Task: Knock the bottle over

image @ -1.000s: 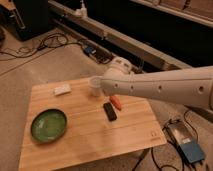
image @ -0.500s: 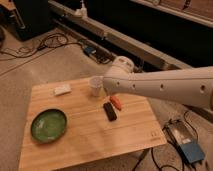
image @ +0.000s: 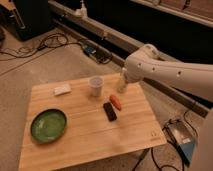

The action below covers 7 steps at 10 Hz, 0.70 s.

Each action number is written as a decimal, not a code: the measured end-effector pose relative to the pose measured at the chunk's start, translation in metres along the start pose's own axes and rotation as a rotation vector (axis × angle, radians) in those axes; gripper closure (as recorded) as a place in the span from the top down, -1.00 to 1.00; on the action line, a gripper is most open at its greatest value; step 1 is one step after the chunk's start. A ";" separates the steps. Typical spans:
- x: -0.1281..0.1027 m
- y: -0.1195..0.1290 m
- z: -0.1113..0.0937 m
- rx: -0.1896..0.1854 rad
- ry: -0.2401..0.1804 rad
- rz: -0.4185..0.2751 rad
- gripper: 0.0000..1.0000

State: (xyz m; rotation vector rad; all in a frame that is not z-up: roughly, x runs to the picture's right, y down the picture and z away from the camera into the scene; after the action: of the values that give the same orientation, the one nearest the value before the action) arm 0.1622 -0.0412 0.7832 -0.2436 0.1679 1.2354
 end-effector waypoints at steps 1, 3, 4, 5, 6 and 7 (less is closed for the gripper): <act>0.002 -0.013 0.003 0.002 0.013 0.022 0.60; 0.003 -0.037 0.009 0.006 0.039 0.063 0.60; 0.000 -0.042 0.011 0.003 0.046 0.069 0.60; -0.005 -0.048 0.015 -0.001 0.054 0.072 0.60; -0.012 -0.052 0.018 -0.001 0.058 0.065 0.60; -0.023 -0.048 0.020 -0.010 0.064 0.047 0.60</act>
State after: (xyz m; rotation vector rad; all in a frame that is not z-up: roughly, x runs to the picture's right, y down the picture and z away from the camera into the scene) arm 0.2002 -0.0712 0.8132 -0.2898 0.2235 1.2761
